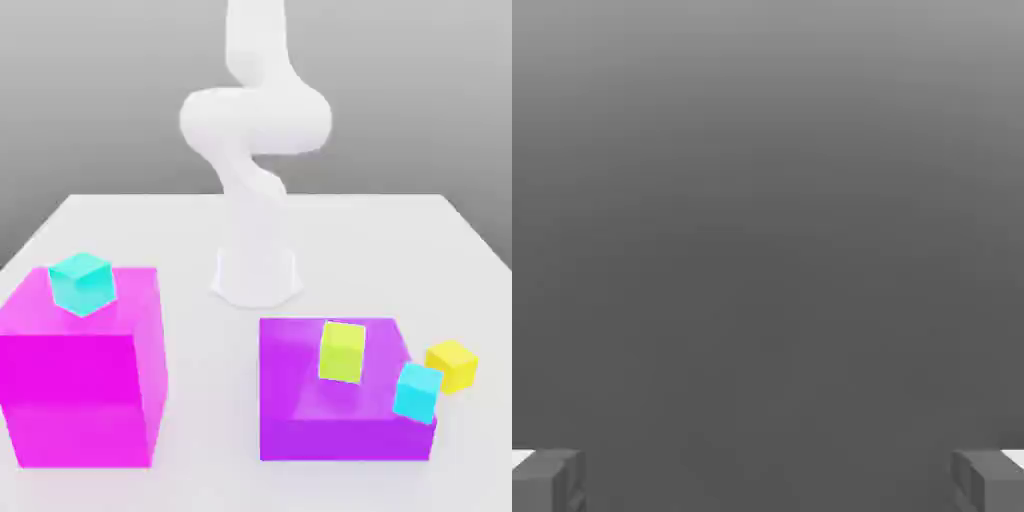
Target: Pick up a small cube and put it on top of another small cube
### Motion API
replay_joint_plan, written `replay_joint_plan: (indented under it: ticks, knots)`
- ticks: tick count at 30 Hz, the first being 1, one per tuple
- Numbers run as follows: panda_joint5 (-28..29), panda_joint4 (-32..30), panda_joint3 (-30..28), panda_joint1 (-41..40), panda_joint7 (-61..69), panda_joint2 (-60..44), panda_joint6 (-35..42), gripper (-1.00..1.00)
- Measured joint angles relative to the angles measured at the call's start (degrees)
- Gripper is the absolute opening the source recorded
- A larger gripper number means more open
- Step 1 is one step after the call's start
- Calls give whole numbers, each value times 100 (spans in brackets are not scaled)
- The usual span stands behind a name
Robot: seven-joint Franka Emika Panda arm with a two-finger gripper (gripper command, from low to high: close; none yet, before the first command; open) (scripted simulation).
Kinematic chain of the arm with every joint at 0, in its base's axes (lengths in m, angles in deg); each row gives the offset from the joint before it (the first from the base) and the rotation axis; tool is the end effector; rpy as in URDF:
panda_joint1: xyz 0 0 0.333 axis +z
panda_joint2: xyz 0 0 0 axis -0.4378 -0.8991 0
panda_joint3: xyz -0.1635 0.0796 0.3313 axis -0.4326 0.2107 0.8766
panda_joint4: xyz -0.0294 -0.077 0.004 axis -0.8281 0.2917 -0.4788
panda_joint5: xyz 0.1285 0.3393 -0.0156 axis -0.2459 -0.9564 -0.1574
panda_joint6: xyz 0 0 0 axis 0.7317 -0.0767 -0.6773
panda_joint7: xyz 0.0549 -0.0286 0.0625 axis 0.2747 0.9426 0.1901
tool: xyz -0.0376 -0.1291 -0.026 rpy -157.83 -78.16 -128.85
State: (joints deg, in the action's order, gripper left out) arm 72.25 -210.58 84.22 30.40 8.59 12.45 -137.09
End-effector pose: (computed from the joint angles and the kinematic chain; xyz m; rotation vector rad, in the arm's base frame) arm 0.3262 0.0252 0.6926 -2.5838 0.8187 -0.9548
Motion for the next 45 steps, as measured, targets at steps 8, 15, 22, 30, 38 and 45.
replay_joint_plan:
  ticks: [8,15,22,30,38,45]
  knots:
    - [-85,-740,83,1355,2098,-1508,-877,0]
    - [-187,-1372,370,2322,3912,-2795,-1626,0]
    - [-11,-2005,833,3234,5525,-4087,-2377,0]
    - [721,-2042,460,3757,5653,-5695,-3564,0]
    - [776,-2011,378,3827,5612,-5870,-3696,-100]
    - [218,-2188,578,3556,6050,-4571,-2591,-100]
